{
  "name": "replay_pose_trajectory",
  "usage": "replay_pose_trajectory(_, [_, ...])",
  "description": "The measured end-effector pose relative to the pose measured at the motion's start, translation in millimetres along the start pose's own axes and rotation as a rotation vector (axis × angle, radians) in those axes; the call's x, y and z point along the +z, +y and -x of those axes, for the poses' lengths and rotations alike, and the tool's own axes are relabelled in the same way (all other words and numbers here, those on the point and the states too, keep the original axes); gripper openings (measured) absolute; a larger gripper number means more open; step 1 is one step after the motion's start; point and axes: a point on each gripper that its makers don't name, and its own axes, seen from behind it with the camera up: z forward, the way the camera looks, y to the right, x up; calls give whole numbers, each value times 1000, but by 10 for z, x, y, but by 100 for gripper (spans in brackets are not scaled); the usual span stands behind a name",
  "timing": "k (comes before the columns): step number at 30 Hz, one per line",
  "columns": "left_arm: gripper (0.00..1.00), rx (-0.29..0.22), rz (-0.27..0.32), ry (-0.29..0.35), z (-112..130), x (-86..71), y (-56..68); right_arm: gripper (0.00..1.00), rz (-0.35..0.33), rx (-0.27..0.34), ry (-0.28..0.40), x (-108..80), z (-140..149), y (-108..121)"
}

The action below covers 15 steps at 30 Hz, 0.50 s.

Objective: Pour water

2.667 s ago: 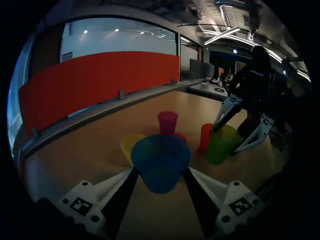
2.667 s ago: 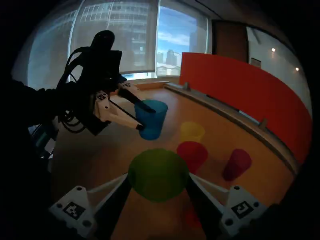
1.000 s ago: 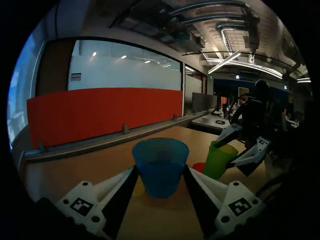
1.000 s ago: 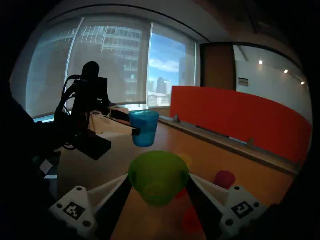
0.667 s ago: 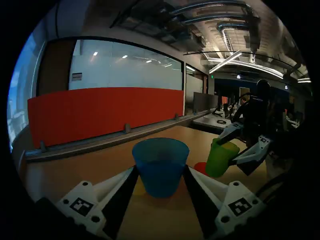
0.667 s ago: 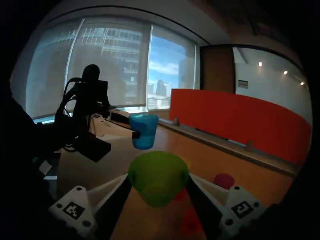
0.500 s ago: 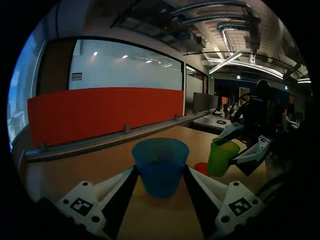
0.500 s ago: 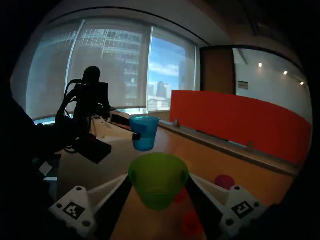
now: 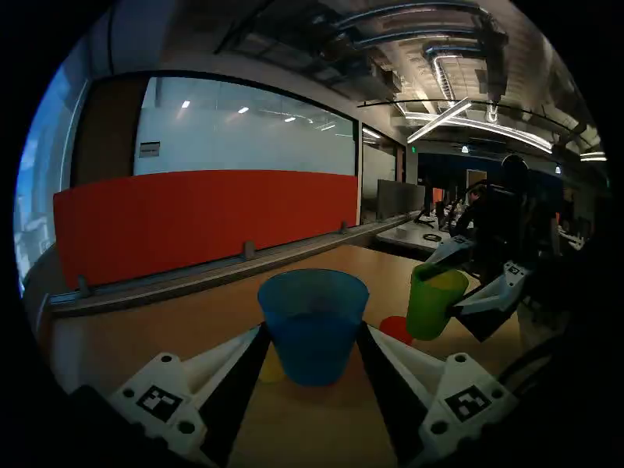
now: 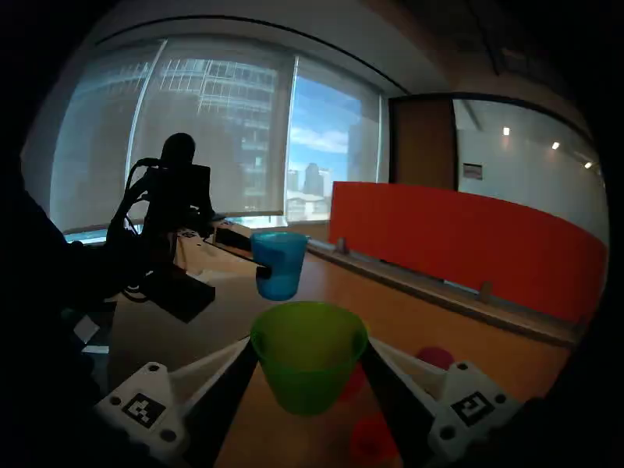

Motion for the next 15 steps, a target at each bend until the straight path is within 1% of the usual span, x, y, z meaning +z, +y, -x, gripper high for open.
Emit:
replay_pose_trajectory(8, [79, 31, -9, 9, -79, 3, -26, 91, -21, 12, 6, 24, -6, -34])
replay_pose_trajectory(15, [79, 71, -15, 20, -227, -12, -35, 91, -31, 13, 11, 73, -11, -50])
